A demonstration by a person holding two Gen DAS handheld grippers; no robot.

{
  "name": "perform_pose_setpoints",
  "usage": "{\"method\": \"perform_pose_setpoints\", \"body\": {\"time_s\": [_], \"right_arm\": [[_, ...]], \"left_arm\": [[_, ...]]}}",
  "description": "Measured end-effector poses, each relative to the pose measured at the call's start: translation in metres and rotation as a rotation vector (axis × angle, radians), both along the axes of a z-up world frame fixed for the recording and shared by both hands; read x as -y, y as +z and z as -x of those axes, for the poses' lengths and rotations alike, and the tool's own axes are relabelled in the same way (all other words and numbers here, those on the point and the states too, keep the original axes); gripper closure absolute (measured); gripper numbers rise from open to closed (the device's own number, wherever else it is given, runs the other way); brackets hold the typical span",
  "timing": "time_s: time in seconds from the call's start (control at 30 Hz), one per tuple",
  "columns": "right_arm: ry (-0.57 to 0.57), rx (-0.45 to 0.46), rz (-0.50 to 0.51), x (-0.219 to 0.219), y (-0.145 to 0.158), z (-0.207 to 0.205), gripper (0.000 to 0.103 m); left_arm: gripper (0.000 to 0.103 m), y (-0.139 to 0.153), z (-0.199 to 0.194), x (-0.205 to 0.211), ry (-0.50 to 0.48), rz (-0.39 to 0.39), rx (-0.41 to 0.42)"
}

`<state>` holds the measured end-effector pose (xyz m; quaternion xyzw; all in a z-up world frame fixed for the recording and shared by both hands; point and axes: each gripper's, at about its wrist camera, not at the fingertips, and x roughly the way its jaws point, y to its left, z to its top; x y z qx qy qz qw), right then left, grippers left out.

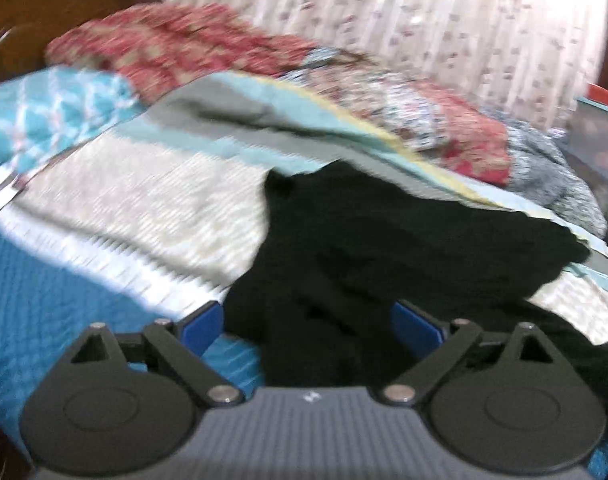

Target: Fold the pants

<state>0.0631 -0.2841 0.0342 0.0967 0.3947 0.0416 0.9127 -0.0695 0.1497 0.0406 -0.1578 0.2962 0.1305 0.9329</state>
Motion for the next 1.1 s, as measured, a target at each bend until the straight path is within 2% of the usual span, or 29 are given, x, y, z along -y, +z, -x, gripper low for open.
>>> {"method": "perform_pose_setpoints", "body": {"time_s": [0.1,0.2,0.33,0.43,0.63,0.77,0.9,1.1], "right_arm": [[-0.041,-0.089,0.068,-0.002,-0.023,-0.003,0.044],[-0.085,-0.074,0.027,0.003,-0.017,0.002,0.044],[-0.086,-0.017,0.068,-0.002,-0.003,0.014,0.044],[-0.070,0.008,0.058,-0.003,0.001,0.022,0.043],[-0.044,-0.050,0.042,-0.015,-0.014,0.026,0.043],[-0.034,-0.054,0.053,-0.020,-0.021,0.031,0.043],[-0.029,-0.054,0.042,-0.017,-0.021,0.031,0.043],[-0.026,-0.047,0.035,-0.014,-0.022,0.034,0.042]], "left_arm": [[0.009,-0.010,0.006,-0.010,0.033,0.021,-0.037],[0.008,-0.011,0.009,-0.017,0.033,0.064,-0.033],[0.008,-0.011,0.009,-0.026,0.023,0.130,-0.012],[0.008,-0.014,0.009,-0.030,0.028,0.186,-0.009],[0.008,-0.020,0.016,-0.054,0.055,0.357,0.004],[0.008,-0.027,0.017,-0.065,0.081,0.423,-0.007],[0.008,-0.035,0.007,-0.072,0.085,0.490,-0.024],[0.009,-0.039,-0.029,-0.072,0.043,0.562,-0.025]]}}
